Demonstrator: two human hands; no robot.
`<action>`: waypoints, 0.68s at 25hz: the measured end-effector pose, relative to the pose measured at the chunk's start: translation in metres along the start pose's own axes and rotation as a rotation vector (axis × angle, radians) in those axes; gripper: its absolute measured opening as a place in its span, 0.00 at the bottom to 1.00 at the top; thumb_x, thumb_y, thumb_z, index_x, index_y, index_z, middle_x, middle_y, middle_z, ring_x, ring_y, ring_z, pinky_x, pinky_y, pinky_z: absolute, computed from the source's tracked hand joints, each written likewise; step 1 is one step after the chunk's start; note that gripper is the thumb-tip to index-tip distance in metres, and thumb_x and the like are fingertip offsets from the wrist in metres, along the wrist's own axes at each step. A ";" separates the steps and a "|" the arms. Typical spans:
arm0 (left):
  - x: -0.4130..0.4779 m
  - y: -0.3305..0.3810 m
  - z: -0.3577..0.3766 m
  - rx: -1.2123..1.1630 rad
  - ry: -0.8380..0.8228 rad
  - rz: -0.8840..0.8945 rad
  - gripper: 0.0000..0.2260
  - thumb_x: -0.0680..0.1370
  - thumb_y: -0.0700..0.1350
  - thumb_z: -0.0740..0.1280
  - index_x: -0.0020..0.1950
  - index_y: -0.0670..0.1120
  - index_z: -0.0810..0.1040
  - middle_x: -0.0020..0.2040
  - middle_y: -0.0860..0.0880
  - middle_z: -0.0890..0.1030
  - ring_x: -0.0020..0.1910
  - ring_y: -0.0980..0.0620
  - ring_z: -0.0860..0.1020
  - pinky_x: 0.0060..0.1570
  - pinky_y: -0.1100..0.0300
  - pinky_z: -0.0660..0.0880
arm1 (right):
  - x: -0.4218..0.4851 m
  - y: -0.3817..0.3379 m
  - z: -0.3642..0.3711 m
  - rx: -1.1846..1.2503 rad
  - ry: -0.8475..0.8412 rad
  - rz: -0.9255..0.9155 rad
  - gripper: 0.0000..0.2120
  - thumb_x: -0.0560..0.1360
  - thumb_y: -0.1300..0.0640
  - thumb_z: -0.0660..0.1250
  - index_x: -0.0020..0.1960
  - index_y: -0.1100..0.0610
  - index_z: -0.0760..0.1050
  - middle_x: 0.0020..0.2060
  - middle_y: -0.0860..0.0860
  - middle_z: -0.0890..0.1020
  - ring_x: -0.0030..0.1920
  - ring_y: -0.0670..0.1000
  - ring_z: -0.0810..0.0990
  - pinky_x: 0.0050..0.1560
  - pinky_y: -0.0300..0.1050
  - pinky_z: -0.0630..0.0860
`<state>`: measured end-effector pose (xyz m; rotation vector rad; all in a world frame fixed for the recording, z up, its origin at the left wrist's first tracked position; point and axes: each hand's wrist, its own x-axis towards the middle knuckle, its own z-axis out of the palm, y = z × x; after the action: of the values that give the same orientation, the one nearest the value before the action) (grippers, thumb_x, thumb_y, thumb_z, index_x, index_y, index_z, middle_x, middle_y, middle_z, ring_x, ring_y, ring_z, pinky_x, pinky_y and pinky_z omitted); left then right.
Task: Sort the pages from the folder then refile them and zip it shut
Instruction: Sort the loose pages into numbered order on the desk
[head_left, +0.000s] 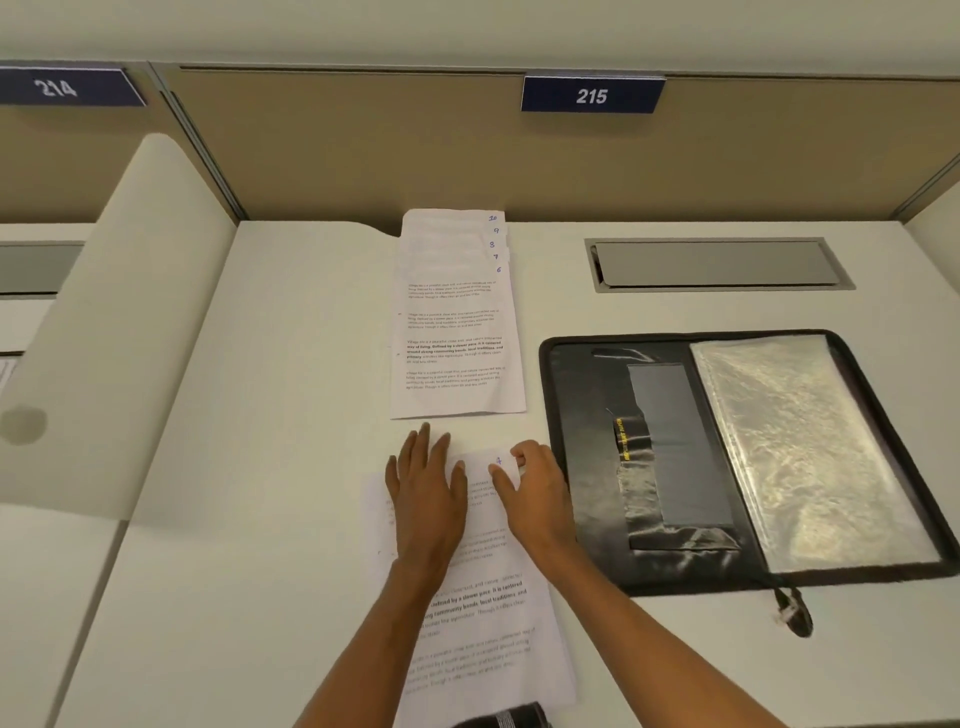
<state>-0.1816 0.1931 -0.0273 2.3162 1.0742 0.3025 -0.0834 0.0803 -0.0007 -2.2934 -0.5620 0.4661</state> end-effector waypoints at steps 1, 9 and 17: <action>-0.008 -0.002 0.002 0.016 -0.013 0.001 0.21 0.86 0.49 0.60 0.78 0.47 0.71 0.82 0.46 0.63 0.83 0.46 0.57 0.82 0.43 0.49 | -0.009 0.002 -0.001 0.011 -0.031 0.025 0.17 0.80 0.47 0.69 0.64 0.50 0.71 0.56 0.41 0.73 0.53 0.45 0.76 0.49 0.31 0.72; -0.025 -0.008 -0.007 -0.028 -0.007 -0.005 0.20 0.85 0.49 0.61 0.78 0.48 0.71 0.81 0.48 0.66 0.82 0.49 0.59 0.82 0.44 0.46 | -0.037 0.014 -0.014 0.114 -0.099 0.179 0.06 0.77 0.60 0.74 0.50 0.54 0.78 0.41 0.44 0.80 0.41 0.45 0.81 0.37 0.31 0.75; -0.018 -0.029 -0.069 -0.396 0.085 -0.411 0.23 0.85 0.56 0.61 0.78 0.48 0.69 0.69 0.47 0.78 0.69 0.44 0.74 0.70 0.46 0.69 | -0.018 0.015 -0.055 0.670 -0.158 0.278 0.06 0.77 0.63 0.73 0.53 0.58 0.82 0.45 0.52 0.88 0.46 0.53 0.88 0.46 0.49 0.85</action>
<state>-0.2408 0.2225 0.0129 1.7047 1.3613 0.4106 -0.0681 0.0303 0.0291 -1.6956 -0.1184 0.8340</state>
